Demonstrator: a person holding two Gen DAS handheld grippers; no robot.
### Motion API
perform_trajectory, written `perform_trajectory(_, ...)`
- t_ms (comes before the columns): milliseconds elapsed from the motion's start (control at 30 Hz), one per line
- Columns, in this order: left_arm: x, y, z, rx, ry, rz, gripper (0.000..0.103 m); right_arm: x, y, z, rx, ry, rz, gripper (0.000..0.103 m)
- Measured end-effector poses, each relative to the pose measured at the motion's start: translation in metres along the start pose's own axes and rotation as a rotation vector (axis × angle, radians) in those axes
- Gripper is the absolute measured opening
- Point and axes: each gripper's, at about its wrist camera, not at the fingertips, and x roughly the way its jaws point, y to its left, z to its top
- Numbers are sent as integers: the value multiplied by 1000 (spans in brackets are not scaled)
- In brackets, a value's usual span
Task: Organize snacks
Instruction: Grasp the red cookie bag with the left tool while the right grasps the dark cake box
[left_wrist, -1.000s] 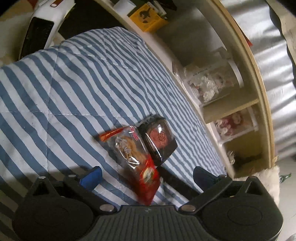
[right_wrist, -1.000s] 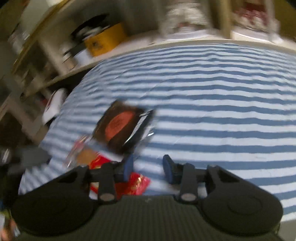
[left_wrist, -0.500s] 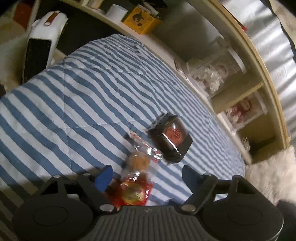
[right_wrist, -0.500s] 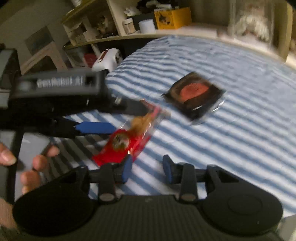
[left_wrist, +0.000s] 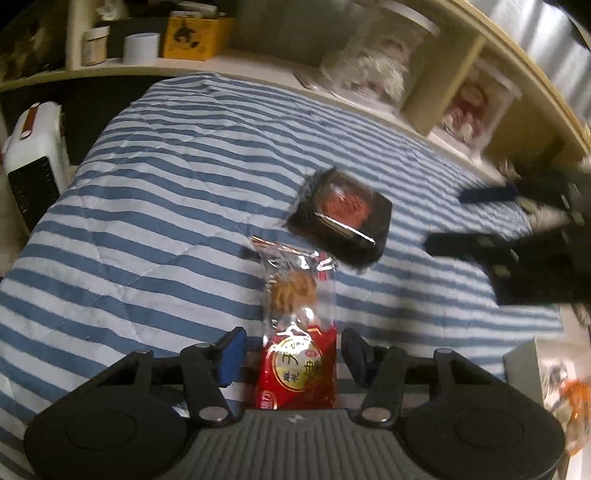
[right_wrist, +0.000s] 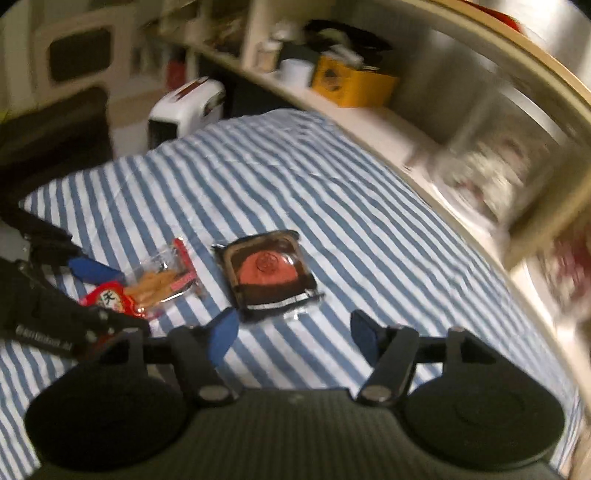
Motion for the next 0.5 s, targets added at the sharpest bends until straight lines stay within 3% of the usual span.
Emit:
perform_trajectory(233,4,7,2,-44,-9,-58,52,42,24,25,-178,83,40,76)
perform_trajectory(367,6,7,3,-30,-6,-61,50,71,21,34,-174,105,13,80)
perform_trajectory(500,9,6,4,-9,-3,-71,50,86,13,36,-120,102,43,81)
